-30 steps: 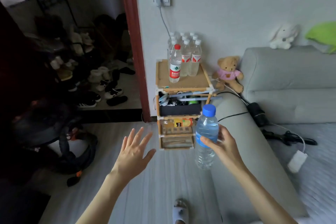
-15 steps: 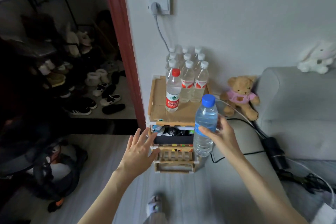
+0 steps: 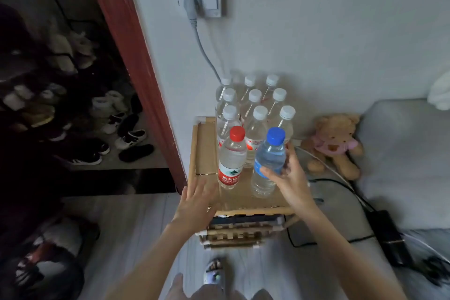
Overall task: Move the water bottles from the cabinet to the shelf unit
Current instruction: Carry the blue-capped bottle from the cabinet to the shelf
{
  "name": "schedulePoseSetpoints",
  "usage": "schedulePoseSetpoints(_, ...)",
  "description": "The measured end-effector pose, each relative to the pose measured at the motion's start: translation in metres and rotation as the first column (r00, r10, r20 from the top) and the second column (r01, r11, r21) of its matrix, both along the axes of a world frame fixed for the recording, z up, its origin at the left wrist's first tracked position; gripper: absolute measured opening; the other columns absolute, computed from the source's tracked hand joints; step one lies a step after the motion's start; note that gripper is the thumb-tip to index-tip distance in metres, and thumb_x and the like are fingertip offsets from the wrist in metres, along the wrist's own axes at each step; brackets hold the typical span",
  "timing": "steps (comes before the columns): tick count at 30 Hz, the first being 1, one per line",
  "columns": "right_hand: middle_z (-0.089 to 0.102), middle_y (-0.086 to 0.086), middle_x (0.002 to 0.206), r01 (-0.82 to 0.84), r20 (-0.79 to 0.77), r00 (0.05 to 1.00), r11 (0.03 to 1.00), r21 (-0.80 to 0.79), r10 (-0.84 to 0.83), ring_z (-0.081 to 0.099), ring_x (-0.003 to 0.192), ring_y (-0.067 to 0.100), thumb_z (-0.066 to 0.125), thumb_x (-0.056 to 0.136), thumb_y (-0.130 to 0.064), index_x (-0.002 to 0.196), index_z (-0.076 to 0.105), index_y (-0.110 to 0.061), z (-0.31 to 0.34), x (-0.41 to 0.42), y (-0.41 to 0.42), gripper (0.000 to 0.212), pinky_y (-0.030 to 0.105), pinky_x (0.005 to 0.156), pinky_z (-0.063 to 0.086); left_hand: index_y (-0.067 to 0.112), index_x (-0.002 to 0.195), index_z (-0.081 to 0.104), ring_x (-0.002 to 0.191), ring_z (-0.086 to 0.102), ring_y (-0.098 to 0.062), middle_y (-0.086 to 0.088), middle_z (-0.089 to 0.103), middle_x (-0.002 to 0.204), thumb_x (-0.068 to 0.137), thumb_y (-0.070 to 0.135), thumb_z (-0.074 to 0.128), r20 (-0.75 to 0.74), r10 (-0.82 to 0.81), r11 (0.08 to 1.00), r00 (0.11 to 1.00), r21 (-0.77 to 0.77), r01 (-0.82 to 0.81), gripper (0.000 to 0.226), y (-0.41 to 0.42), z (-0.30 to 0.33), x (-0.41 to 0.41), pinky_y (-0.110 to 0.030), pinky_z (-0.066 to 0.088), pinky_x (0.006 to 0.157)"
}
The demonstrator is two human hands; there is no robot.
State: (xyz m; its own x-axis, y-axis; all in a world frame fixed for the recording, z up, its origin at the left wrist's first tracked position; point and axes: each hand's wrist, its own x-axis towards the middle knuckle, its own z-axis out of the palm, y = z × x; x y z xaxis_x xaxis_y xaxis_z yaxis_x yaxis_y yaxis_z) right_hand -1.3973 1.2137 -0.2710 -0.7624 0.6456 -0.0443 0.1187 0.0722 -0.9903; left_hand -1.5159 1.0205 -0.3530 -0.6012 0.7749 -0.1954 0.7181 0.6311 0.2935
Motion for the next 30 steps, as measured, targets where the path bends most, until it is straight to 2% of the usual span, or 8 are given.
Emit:
schedulePoseSetpoints(2,0.064,-0.004,0.116,0.019,0.006,1.0,1.0,0.009,-0.019,0.061,0.107,0.014,0.078,0.07,-0.018,0.116,0.051,-0.033,-0.007,-0.008,0.004,0.055,0.032,0.09,0.048,0.023,0.139,0.019,0.14,0.005,-0.027,-0.006,0.018,0.149,0.089,0.045,0.033,0.032,0.027,0.998,0.999,-0.052,-0.025,0.057,0.005,-0.015,-0.007,-0.048,0.017,0.112)
schedulePoseSetpoints(6,0.064,-0.003,0.111,0.068,0.0,0.998,0.997,-0.039,-0.068,0.063,0.102,0.011,0.075,0.071,-0.005,0.12,0.051,-0.015,-0.022,-0.021,0.009,0.055,0.021,0.081,0.051,0.025,0.144,0.008,0.142,-0.008,-0.026,-0.006,-0.001,0.156,0.064,0.063,-0.002,0.104,0.062,0.995,0.993,-0.079,-0.054,0.089,0.013,-0.034,-0.009,-0.046,-0.006,0.113)
schedulePoseSetpoints(11,0.059,0.01,0.121,0.055,0.012,0.998,0.993,-0.1,-0.054,0.06,0.108,0.018,0.073,0.072,-0.004,0.124,0.043,-0.008,-0.033,-0.03,0.011,0.06,0.027,0.088,0.051,0.026,0.144,-0.001,0.13,-0.028,-0.015,-0.005,-0.012,0.154,0.063,0.06,-0.012,0.07,0.095,0.989,0.993,-0.117,-0.087,0.088,0.014,-0.034,-0.002,-0.035,-0.027,0.103)
schedulePoseSetpoints(18,0.052,0.003,0.13,-0.109,0.133,0.985,0.994,0.0,0.108,0.053,0.118,0.017,0.072,0.076,-0.01,0.133,0.034,-0.016,-0.043,-0.022,0.025,0.069,0.041,0.1,0.045,0.029,0.144,-0.001,0.129,-0.027,-0.013,-0.003,-0.011,0.155,0.067,0.058,-0.011,0.032,0.107,0.985,0.994,-0.142,-0.101,0.083,0.016,-0.037,0.001,-0.037,-0.029,0.104)
schedulePoseSetpoints(20,0.053,-0.001,0.125,-0.1,0.168,0.982,0.992,0.075,0.087,0.055,0.112,0.014,0.076,0.073,-0.014,0.13,0.036,-0.018,-0.042,-0.021,0.027,0.07,0.038,0.096,0.048,0.029,0.144,0.0,0.13,-0.027,-0.013,-0.002,-0.011,0.155,0.068,0.059,-0.01,0.029,0.112,0.984,0.993,-0.144,-0.106,0.082,0.016,-0.039,0.001,-0.04,-0.022,0.106)
schedulePoseSetpoints(23,0.054,-0.005,0.115,-0.081,0.247,0.969,0.967,0.242,0.02,0.056,0.101,0.008,0.081,0.062,-0.039,0.12,0.043,-0.026,-0.04,-0.023,0.027,0.071,0.03,0.086,0.05,0.031,0.144,0.0,0.13,-0.027,-0.012,-0.001,-0.011,0.155,0.067,0.06,-0.009,0.022,0.121,0.982,0.992,-0.148,-0.116,0.082,0.016,-0.041,0.002,-0.041,-0.02,0.107)
schedulePoseSetpoints(25,0.052,-0.004,0.115,-0.117,0.304,0.952,0.955,0.273,0.03,0.053,0.101,0.007,0.078,0.061,-0.046,0.119,0.044,-0.026,-0.043,-0.022,0.025,0.07,0.03,0.085,0.05,0.031,0.144,0.003,0.129,-0.026,-0.01,0.0,-0.01,0.155,0.066,0.061,-0.008,0.049,0.137,0.982,0.989,-0.135,-0.129,0.084,0.016,-0.041,0.002,-0.042,-0.018,0.108)
schedulePoseSetpoints(30,0.047,-0.013,0.117,-0.24,0.31,0.93,0.965,0.105,0.198,0.05,0.109,0.002,0.07,0.078,-0.021,0.129,0.032,-0.026,-0.048,-0.014,0.026,0.064,0.039,0.101,0.043,0.032,0.143,-0.003,0.128,-0.029,-0.009,0.001,-0.016,0.154,0.069,0.062,-0.007,0.069,0.119,0.977,0.991,-0.187,-0.104,0.081,0.016,-0.041,-0.003,-0.042,-0.02,0.107)
